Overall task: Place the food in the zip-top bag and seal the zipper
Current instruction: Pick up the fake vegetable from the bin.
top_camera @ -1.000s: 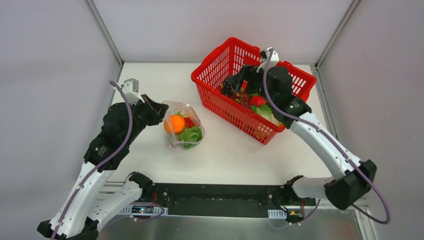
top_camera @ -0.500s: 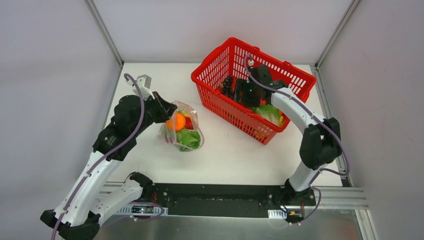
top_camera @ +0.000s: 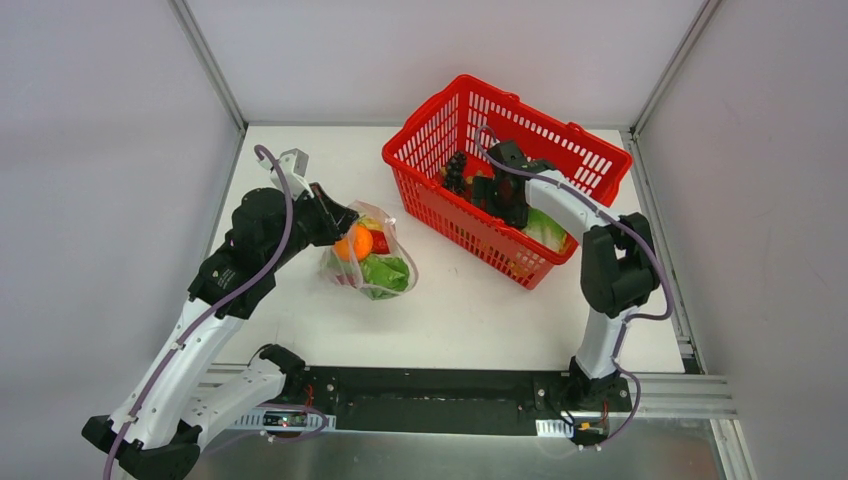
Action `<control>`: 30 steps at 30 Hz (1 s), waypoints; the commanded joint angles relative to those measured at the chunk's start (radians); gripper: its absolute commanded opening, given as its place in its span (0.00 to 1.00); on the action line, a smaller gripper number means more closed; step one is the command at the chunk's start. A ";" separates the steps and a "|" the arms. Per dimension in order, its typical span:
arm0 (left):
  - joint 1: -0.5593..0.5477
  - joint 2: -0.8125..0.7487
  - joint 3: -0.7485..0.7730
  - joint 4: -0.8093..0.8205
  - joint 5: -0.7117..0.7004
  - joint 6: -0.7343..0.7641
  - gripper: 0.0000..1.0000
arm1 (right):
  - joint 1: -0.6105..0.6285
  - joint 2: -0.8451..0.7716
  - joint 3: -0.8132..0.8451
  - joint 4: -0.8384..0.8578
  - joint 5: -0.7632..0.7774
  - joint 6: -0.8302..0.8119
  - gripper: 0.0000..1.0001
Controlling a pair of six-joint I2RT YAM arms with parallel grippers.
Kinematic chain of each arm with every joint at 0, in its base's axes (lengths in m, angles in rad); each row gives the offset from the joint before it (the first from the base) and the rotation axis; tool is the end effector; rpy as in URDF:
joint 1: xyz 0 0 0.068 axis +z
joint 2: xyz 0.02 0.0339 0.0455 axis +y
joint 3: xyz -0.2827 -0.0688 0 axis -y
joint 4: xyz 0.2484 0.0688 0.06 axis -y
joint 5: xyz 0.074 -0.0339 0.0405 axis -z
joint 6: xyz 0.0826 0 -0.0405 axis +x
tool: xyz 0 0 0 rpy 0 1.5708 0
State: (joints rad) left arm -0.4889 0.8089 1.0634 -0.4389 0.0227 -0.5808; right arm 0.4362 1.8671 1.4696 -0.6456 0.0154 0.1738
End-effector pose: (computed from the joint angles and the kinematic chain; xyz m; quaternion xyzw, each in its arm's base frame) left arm 0.1793 -0.0975 0.4099 -0.0281 0.7687 -0.3332 0.5453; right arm 0.3936 0.1821 0.2078 -0.1243 0.9573 0.0712 0.2510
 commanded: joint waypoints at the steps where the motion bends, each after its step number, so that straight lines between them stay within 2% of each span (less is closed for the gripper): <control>1: 0.010 -0.001 0.003 0.060 0.020 -0.002 0.00 | -0.003 0.010 0.031 -0.091 0.050 -0.023 0.83; 6: 0.010 0.003 -0.009 0.069 0.021 -0.005 0.00 | -0.002 0.077 0.020 -0.073 -0.044 -0.063 0.84; 10: 0.010 0.007 -0.006 0.073 0.035 -0.010 0.00 | -0.003 0.134 0.035 -0.052 -0.048 -0.050 0.80; 13: 0.010 0.002 -0.011 0.068 0.031 -0.011 0.00 | -0.003 0.109 0.034 -0.020 -0.054 -0.042 0.75; 17: 0.010 0.001 -0.014 0.068 0.029 -0.013 0.00 | -0.003 0.017 0.011 0.048 -0.092 -0.025 0.59; 26: 0.010 0.049 0.006 0.079 0.068 -0.015 0.00 | -0.003 -0.357 -0.223 0.404 -0.225 0.065 0.51; 30: 0.010 0.063 0.007 0.085 0.088 -0.020 0.00 | -0.002 -0.480 -0.312 0.518 -0.232 0.111 0.49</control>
State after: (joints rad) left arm -0.4889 0.8684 1.0504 -0.4171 0.0788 -0.5873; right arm 0.4309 1.4960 1.2282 -0.3027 -0.1658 0.2199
